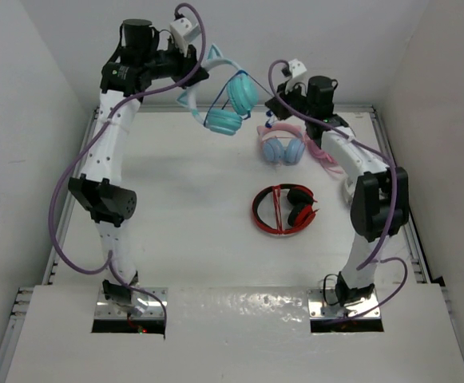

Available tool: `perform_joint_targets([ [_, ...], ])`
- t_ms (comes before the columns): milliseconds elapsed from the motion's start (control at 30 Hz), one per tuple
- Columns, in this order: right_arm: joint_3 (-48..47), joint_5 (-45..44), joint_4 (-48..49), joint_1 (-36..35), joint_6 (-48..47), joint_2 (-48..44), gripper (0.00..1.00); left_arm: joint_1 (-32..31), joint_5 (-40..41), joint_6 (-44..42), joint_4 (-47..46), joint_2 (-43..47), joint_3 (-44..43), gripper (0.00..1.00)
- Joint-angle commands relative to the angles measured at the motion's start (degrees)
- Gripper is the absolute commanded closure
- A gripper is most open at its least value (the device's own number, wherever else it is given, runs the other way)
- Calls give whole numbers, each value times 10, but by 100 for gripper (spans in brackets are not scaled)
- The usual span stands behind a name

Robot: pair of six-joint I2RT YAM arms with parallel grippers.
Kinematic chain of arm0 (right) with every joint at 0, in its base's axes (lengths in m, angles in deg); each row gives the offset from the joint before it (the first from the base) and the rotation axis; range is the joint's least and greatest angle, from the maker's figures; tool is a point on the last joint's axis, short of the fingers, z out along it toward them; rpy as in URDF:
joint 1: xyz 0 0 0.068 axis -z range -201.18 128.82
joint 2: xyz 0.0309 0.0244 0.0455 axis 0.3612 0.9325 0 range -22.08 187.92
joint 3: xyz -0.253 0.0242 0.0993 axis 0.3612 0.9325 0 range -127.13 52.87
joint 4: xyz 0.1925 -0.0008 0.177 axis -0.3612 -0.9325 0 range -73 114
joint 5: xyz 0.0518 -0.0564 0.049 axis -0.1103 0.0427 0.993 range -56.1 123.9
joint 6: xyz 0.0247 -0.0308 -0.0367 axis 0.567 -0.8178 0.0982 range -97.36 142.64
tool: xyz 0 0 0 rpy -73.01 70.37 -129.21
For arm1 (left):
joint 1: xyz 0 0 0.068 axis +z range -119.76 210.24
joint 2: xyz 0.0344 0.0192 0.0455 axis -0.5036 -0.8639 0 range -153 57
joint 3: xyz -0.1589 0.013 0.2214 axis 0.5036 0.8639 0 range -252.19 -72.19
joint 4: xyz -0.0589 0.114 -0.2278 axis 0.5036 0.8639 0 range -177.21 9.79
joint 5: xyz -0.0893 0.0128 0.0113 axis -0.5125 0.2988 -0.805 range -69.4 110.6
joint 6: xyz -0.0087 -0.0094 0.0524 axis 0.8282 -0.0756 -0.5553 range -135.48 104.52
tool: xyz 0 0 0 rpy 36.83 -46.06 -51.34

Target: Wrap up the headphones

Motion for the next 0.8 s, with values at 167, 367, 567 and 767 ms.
perform_joint_targets([
  [167, 99, 127, 157, -102, 115, 31, 93, 4, 12, 128, -65, 58, -55, 100],
  [367, 162, 141, 343, -120, 261, 63, 85, 4, 22, 125, -46, 66, -53, 100],
  [567, 180, 144, 352, -120, 261, 58, 69, 5, 22, 126, -45, 63, -63, 100],
  [767, 210, 140, 316, -120, 231, 47, 64, 11, 18, 138, -53, 60, -64, 100],
])
